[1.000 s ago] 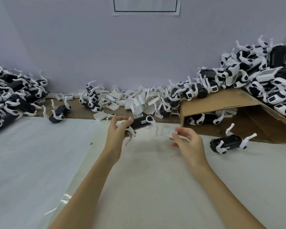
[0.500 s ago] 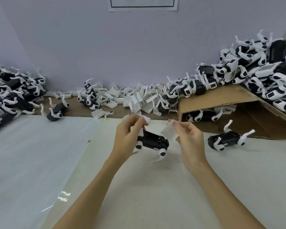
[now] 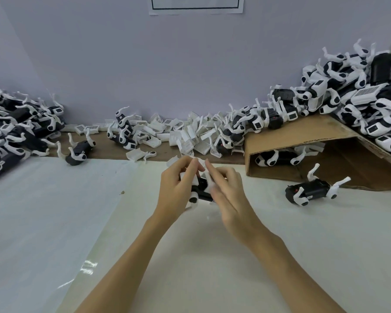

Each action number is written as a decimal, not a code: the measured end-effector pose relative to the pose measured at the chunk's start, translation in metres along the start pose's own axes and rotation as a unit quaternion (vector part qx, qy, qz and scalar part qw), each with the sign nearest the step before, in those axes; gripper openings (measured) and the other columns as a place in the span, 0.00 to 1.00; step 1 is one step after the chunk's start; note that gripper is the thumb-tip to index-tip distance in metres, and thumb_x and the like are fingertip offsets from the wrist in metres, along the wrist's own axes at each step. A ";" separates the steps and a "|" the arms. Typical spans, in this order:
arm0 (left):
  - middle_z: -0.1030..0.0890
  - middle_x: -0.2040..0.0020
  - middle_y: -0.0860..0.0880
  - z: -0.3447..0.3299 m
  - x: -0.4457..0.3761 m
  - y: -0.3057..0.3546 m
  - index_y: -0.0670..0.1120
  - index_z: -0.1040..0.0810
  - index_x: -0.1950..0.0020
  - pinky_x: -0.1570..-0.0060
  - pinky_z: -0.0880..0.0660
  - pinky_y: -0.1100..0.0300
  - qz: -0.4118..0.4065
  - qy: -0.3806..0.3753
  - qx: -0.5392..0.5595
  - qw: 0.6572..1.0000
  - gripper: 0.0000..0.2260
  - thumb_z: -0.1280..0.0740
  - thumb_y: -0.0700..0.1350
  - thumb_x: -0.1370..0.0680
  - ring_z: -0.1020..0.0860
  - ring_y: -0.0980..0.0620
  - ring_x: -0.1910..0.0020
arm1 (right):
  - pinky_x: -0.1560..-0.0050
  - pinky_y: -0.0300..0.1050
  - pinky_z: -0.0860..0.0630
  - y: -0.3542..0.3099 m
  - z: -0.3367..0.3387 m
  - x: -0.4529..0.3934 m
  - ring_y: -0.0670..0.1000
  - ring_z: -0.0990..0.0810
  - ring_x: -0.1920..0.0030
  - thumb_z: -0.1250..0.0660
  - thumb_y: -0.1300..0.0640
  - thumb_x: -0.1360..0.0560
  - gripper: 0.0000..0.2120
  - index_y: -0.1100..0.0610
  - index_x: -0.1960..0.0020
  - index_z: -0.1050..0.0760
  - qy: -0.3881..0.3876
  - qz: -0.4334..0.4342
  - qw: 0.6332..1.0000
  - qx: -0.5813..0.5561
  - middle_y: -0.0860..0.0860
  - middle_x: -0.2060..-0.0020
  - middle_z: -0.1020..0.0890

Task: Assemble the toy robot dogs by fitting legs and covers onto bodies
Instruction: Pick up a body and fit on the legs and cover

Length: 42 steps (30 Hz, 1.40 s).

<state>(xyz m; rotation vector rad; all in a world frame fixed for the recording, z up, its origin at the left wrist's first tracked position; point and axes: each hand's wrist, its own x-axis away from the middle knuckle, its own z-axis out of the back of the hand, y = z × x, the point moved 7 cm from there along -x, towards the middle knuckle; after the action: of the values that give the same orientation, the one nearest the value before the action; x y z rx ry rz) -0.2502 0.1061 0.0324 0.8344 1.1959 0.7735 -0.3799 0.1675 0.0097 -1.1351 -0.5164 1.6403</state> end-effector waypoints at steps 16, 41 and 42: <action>0.20 0.55 0.51 0.001 -0.003 -0.014 0.46 0.20 0.50 0.53 0.26 0.61 0.064 0.019 0.061 0.996 0.13 0.37 0.54 0.18 0.21 0.54 0.55 | 0.30 0.49 0.31 -0.007 -0.014 -0.003 0.53 0.27 0.31 0.28 0.62 0.23 0.34 0.54 0.20 0.35 0.032 0.126 0.944 0.305 0.49 0.31 0.25; 0.21 0.45 0.57 -0.023 0.009 0.006 0.51 0.25 0.37 0.39 0.33 0.65 -0.121 -0.061 -0.239 0.962 0.19 0.40 0.64 0.17 0.26 0.60 0.42 | 0.46 0.56 0.24 -0.009 0.012 -0.004 0.60 0.21 0.49 0.32 0.70 0.28 0.17 0.62 0.39 0.23 0.118 0.082 0.922 0.361 0.55 0.48 0.21; 0.20 0.48 0.57 -0.023 0.008 0.002 0.52 0.25 0.41 0.39 0.33 0.63 -0.099 -0.075 -0.245 0.962 0.19 0.42 0.66 0.18 0.25 0.59 0.45 | 0.45 0.56 0.25 -0.007 0.011 -0.004 0.59 0.21 0.48 0.32 0.68 0.27 0.17 0.62 0.39 0.24 0.109 0.072 0.923 0.361 0.54 0.48 0.21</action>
<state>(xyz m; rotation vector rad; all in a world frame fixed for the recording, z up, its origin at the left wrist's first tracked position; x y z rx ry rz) -0.2718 0.1172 0.0273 0.3495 0.8818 0.7820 -0.3860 0.1683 0.0224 -0.7819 0.3170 1.5942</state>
